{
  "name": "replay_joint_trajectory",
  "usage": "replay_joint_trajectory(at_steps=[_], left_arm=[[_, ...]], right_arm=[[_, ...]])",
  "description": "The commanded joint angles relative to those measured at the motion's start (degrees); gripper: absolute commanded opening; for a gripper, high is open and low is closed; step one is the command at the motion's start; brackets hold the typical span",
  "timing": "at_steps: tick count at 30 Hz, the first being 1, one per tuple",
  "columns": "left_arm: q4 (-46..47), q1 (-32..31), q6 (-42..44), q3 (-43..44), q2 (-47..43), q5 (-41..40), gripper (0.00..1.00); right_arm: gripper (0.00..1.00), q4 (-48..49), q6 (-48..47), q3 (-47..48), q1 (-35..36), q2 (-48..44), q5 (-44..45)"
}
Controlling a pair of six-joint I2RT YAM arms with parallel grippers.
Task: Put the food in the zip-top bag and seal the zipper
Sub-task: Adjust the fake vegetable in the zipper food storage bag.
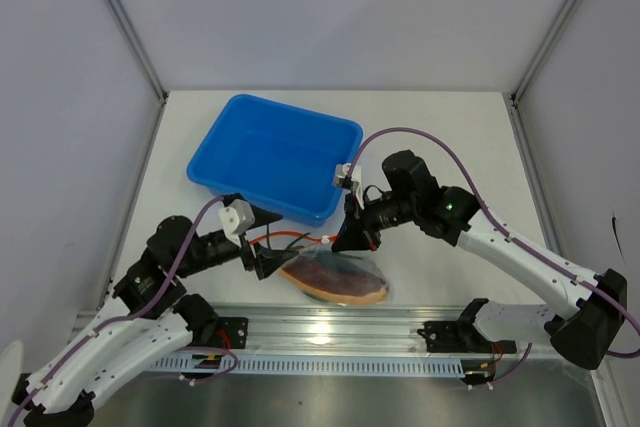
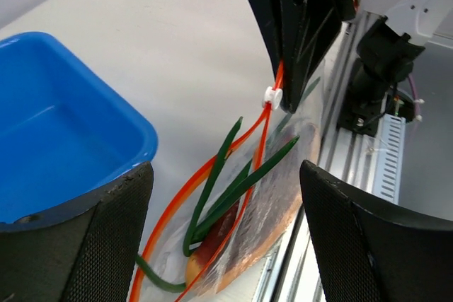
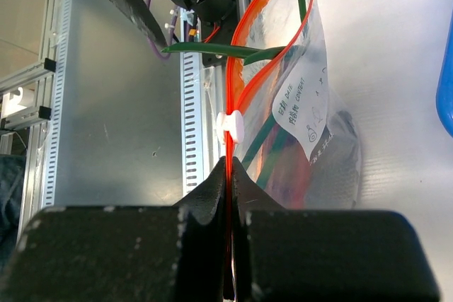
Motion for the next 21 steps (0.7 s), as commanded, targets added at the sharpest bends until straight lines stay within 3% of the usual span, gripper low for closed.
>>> replay_joint_trajectory(at_steps=[1, 4, 17, 21], left_arm=[[1.74, -0.19, 0.58, 0.64, 3.30, 6.18, 0.85], [4.90, -0.19, -0.21, 0.56, 5.94, 8.83, 0.78], [6.32, 0.60, -0.39, 3.19, 10.95, 4.53, 0.44], [7.19, 1.39, -0.83, 3.54, 10.60, 3.91, 0.45]], right_arm=[[0.00, 3.84, 0.26, 1.04, 0.26, -1.67, -2.32], [0.00, 3.84, 0.18, 1.40, 0.26, -1.41, -2.76], [0.00, 3.31, 0.09, 1.75, 0.52, -1.58, -2.85], [0.00, 3.13, 0.00, 1.75, 0.52, -1.85, -2.85]])
